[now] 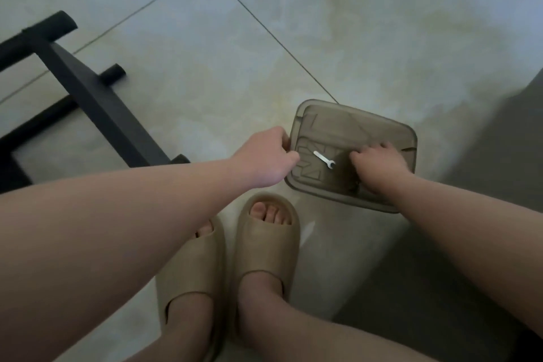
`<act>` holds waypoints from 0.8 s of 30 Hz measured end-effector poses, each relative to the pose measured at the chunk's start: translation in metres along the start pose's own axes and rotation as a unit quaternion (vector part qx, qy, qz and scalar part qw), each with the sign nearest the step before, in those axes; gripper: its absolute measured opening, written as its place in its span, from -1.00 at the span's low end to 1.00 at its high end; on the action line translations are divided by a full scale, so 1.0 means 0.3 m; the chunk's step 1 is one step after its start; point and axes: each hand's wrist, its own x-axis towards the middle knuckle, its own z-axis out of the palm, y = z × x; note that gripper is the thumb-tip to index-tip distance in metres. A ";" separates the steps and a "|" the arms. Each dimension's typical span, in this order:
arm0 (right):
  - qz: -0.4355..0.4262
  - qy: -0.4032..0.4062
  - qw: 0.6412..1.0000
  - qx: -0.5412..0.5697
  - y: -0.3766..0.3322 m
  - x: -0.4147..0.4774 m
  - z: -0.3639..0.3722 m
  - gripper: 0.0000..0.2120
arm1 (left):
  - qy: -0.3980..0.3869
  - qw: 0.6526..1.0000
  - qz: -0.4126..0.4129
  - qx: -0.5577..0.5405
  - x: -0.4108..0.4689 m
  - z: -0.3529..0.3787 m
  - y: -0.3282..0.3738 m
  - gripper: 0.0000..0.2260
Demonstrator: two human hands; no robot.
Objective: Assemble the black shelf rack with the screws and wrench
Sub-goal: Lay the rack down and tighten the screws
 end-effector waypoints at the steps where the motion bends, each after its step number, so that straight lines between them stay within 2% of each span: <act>1: 0.000 0.011 1.000 -0.009 -0.003 0.005 0.008 -0.69 | 0.006 1.000 0.000 -0.006 0.001 0.004 -0.004 -0.88; 5: -0.006 0.037 0.999 -0.039 -0.002 0.023 0.027 -0.72 | 0.015 1.000 0.001 -0.027 0.006 0.016 -0.015 -0.89; 12: -0.017 -0.002 0.996 -0.089 0.006 0.032 0.026 -0.72 | 0.011 0.999 -0.007 -0.039 0.002 0.036 0.004 -0.89; 20: -0.094 0.001 0.989 -0.112 0.040 0.031 0.036 -0.71 | 0.016 0.999 -0.006 -0.035 0.001 0.036 0.008 -0.89; 24: -0.096 0.001 0.986 -0.138 0.046 0.024 0.034 -0.72 | 0.014 0.999 -0.002 -0.034 0.002 0.039 0.008 -0.89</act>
